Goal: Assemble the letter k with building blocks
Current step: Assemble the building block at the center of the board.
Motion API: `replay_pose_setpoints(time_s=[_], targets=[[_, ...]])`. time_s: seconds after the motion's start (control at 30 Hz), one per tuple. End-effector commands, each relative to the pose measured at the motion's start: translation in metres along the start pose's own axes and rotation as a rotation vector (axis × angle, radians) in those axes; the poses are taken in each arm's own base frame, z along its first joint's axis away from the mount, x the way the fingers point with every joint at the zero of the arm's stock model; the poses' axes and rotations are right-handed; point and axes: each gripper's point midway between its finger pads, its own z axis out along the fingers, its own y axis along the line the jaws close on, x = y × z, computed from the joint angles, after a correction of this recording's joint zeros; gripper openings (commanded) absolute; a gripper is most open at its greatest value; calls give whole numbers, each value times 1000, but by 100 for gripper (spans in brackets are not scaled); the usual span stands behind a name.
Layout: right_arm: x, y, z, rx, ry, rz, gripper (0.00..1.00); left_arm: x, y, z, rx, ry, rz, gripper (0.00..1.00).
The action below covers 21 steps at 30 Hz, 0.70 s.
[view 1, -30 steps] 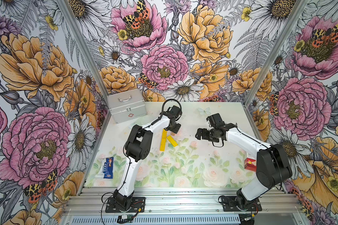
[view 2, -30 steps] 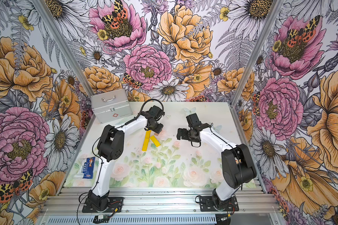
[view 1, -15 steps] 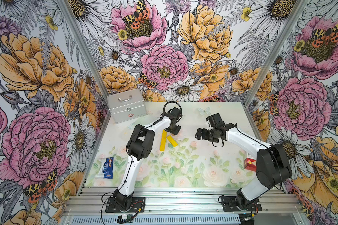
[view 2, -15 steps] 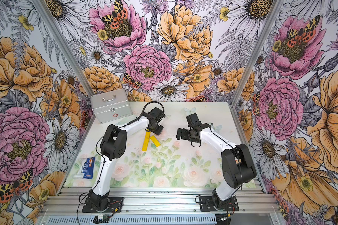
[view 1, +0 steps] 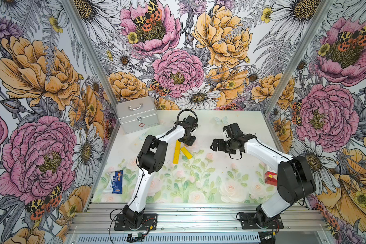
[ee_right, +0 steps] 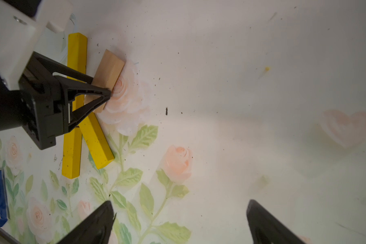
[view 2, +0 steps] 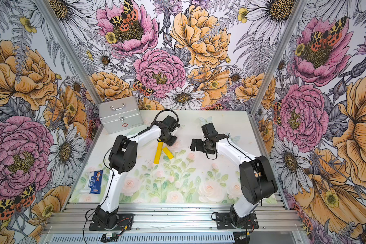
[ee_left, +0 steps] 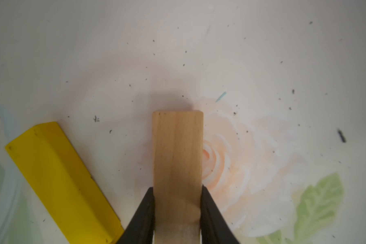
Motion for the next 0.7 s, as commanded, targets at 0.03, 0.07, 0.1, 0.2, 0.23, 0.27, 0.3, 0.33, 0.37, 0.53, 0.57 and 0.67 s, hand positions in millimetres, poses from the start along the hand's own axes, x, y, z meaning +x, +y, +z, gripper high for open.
replay_pose_setpoints(time_s=[0.03, 0.07, 0.1, 0.2, 0.23, 0.27, 0.3, 0.33, 0.37, 0.53, 0.57, 0.67], targets=[[6, 0, 9, -10, 19, 7, 99, -4, 9, -1, -30, 2, 36, 26], [6, 1, 9, -10, 20, 7, 99, -5, 10, -1, -33, 1, 38, 25], [6, 0, 9, -9, 19, 8, 99, -5, 10, -2, -37, 0, 42, 24], [6, 1, 9, -11, 18, 8, 99, -3, 14, -3, -49, 6, 52, 24], [6, 1, 9, -11, 19, 8, 99, -3, 16, -4, -54, 5, 55, 24], [6, 2, 10, -12, 20, 7, 99, -3, 17, -3, -58, 8, 58, 23], [6, 2, 10, -14, 21, 7, 99, -3, 18, -3, -59, 7, 58, 23], [6, 2, 10, -14, 21, 8, 99, -3, 19, -3, -57, 7, 56, 23], [6, 2, 10, -13, 21, 7, 100, -2, 20, -4, -51, 8, 54, 22], [7, 2, 12, -15, 27, 7, 99, -1, 24, -4, -41, 8, 49, 20], [7, 3, 12, -16, 28, 10, 99, -1, 24, -4, -35, 6, 47, 20], [6, 5, 13, -21, 30, 6, 99, -1, 24, -4, -22, 6, 49, 17]])
